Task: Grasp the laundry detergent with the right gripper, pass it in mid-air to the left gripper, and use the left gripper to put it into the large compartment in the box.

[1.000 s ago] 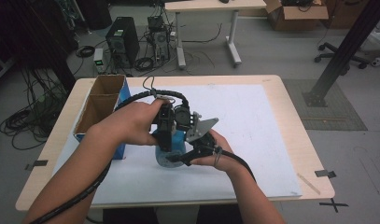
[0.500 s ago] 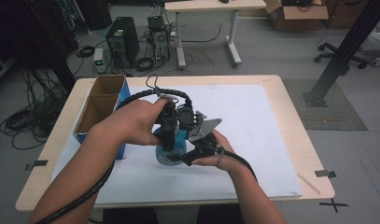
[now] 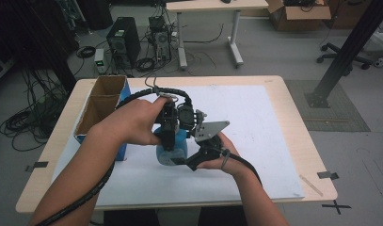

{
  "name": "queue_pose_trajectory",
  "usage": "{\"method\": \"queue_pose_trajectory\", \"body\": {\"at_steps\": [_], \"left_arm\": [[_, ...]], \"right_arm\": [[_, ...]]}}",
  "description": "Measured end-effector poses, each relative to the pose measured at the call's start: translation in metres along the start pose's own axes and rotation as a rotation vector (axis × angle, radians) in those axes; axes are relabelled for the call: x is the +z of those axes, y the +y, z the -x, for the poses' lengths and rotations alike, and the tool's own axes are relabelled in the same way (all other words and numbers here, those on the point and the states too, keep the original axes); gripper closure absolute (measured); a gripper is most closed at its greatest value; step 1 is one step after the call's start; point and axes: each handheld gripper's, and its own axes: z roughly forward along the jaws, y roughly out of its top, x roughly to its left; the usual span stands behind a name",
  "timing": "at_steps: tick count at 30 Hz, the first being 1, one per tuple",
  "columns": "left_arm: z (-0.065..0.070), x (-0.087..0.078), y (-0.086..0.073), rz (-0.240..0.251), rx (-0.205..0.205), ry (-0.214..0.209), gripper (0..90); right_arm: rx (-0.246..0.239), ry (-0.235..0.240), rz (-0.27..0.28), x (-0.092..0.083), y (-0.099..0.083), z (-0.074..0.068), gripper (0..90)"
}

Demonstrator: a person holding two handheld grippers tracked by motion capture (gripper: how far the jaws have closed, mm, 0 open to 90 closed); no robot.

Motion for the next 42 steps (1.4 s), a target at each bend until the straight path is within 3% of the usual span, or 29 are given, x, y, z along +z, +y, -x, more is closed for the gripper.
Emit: {"method": "queue_pose_trajectory", "body": {"at_steps": [6,17,23,24,25,26,29,37,41,42], "left_arm": [[-0.002,-0.005,-0.001,0.007,-0.012,-0.007,38.2],[-0.006,-0.006,-0.004,0.007,-0.059,-0.031,38.2],[-0.009,-0.010,-0.007,0.006,-0.079,-0.038,38.1],[-0.011,-0.010,-0.008,0.004,-0.094,-0.045,38.1],[-0.015,-0.013,-0.011,0.000,-0.139,-0.076,38.1],[-0.015,-0.013,-0.011,0.000,-0.139,-0.076,38.0],[-0.020,-0.020,-0.016,0.025,-0.211,-0.114,38.0],[-0.026,-0.027,-0.025,0.014,-0.283,-0.103,38.0],[-0.033,-0.033,-0.032,0.006,-0.376,-0.100,38.0],[-0.033,-0.033,-0.032,0.006,-0.376,-0.100,38.0]], "right_arm": [[0.006,0.022,0.005,-0.006,0.004,0.000,0.2],[0.013,0.020,-0.001,-0.024,0.007,0.005,0.1],[-0.026,-0.003,-0.109,-0.048,0.015,0.014,0.3],[-0.026,-0.003,-0.109,-0.048,0.015,0.014,0.3],[-0.038,-0.023,-0.143,-0.058,0.020,0.019,0.3],[-0.038,-0.023,-0.143,-0.058,0.020,0.019,0.3],[-0.044,-0.060,-0.202,-0.076,0.028,0.025,0.4],[-0.028,-0.110,-0.236,-0.104,0.028,0.033,0.5],[-0.010,-0.129,-0.253,-0.113,0.026,0.037,0.7],[-0.006,-0.135,-0.257,-0.116,0.025,0.039,0.7]]}}
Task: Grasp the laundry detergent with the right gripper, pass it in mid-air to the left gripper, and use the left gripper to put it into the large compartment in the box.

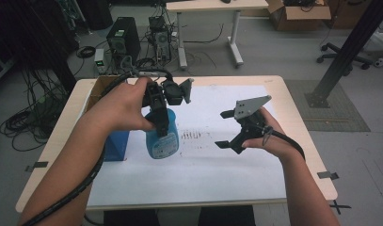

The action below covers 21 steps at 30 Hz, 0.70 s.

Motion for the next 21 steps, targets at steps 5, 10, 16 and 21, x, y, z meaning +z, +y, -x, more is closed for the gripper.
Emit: {"method": "queue_pose_trajectory", "body": {"at_steps": [5,10,16,21], "left_arm": [[-0.010,-0.008,-0.008,0.012,-0.089,-0.008,38.0],[-0.021,-0.019,-0.016,0.020,-0.179,0.007,37.9],[-0.029,-0.036,-0.024,0.023,-0.240,0.026,37.8],[-0.036,-0.047,-0.030,0.034,-0.305,0.022,37.8]], "right_arm": [[0.019,-0.019,-0.014,-0.010,-0.004,0.007,0.7],[0.023,-0.040,-0.032,-0.022,-0.006,0.014,0.9],[0.027,-0.071,-0.070,-0.037,-0.005,0.023,1.1],[0.031,-0.086,-0.077,-0.049,-0.002,0.028,1.2]]}}
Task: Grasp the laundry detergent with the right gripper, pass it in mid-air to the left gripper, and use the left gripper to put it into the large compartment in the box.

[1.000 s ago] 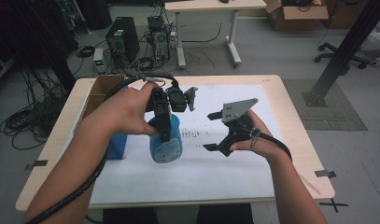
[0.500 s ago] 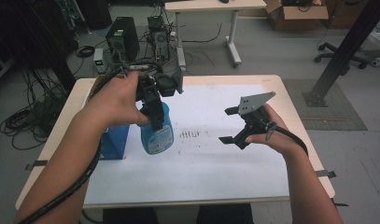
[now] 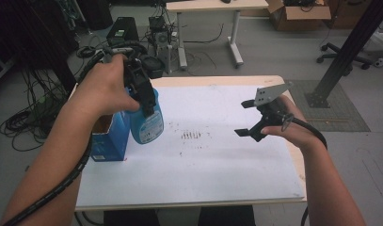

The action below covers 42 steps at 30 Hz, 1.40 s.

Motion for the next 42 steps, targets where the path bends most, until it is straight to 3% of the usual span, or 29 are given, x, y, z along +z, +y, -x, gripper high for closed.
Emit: {"method": "queue_pose_trajectory", "body": {"at_steps": [1,7,11,18,22,25,26,27,31,32,42], "left_arm": [[-0.004,-0.004,-0.002,0.011,-0.040,-0.008,37.8],[-0.021,-0.021,-0.009,0.044,-0.163,-0.038,37.8],[-0.028,-0.029,-0.013,0.041,-0.198,-0.034,37.8],[-0.052,-0.049,-0.023,0.043,-0.314,-0.032,37.8],[-0.064,-0.056,-0.029,0.041,-0.361,-0.026,37.8],[-0.078,-0.060,-0.035,0.034,-0.423,-0.031,37.8],[-0.078,-0.060,-0.035,0.034,-0.423,-0.031,37.8],[-0.085,-0.064,-0.040,0.044,-0.457,-0.038,37.8],[-0.094,-0.069,-0.047,0.042,-0.497,-0.039,37.8],[-0.099,-0.071,-0.051,0.040,-0.525,-0.038,37.8],[-0.119,-0.077,-0.067,0.044,-0.629,-0.028,37.7]], "right_arm": [[-0.003,-0.006,-0.003,-0.004,0.002,0.001,1.2],[-0.017,-0.007,-0.022,-0.010,0.006,0.005,1.2],[-0.023,-0.004,-0.052,-0.011,0.008,0.009,1.2],[-0.086,0.008,-0.183,-0.013,0.031,0.019,1.7],[-0.099,0.010,-0.202,-0.012,0.039,0.021,1.7],[-0.120,0.030,-0.230,-0.010,0.047,0.022,1.9],[-0.120,0.030,-0.230,-0.010,0.047,0.022,1.9],[-0.131,0.034,-0.253,-0.009,0.049,0.022,2.0],[-0.148,0.047,-0.298,-0.007,0.052,0.023,2.2],[-0.152,0.051,-0.304,-0.007,0.053,0.023,2.2],[-0.170,0.061,-0.369,-0.005,0.060,0.026,2.4]]}}
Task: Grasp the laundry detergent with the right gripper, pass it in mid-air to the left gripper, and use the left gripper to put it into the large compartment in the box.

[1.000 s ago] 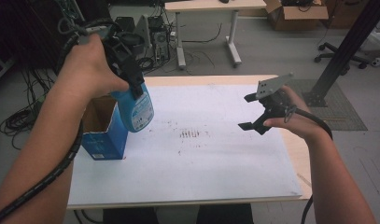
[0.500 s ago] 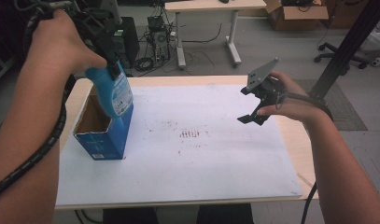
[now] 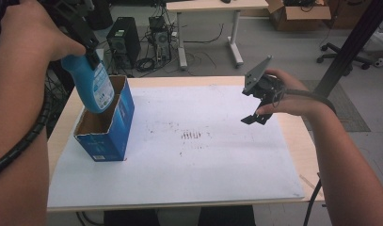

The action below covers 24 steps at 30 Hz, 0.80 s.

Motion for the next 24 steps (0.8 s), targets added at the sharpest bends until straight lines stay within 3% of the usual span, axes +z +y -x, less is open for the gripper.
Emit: {"method": "queue_pose_trajectory", "body": {"at_steps": [9,18,24], "left_arm": [[-0.022,0.008,0.002,-0.003,-0.108,-0.022,37.7],[-0.033,0.021,0.004,-0.011,-0.145,-0.017,37.7],[-0.041,0.038,0.005,-0.022,-0.159,-0.049,37.6]], "right_arm": [[-0.010,0.002,-0.026,0.001,0.005,0.002,2.5],[-0.014,0.010,-0.063,0.003,0.003,0.003,2.6],[-0.021,0.036,-0.097,0.005,0.006,0.003,2.7]]}}
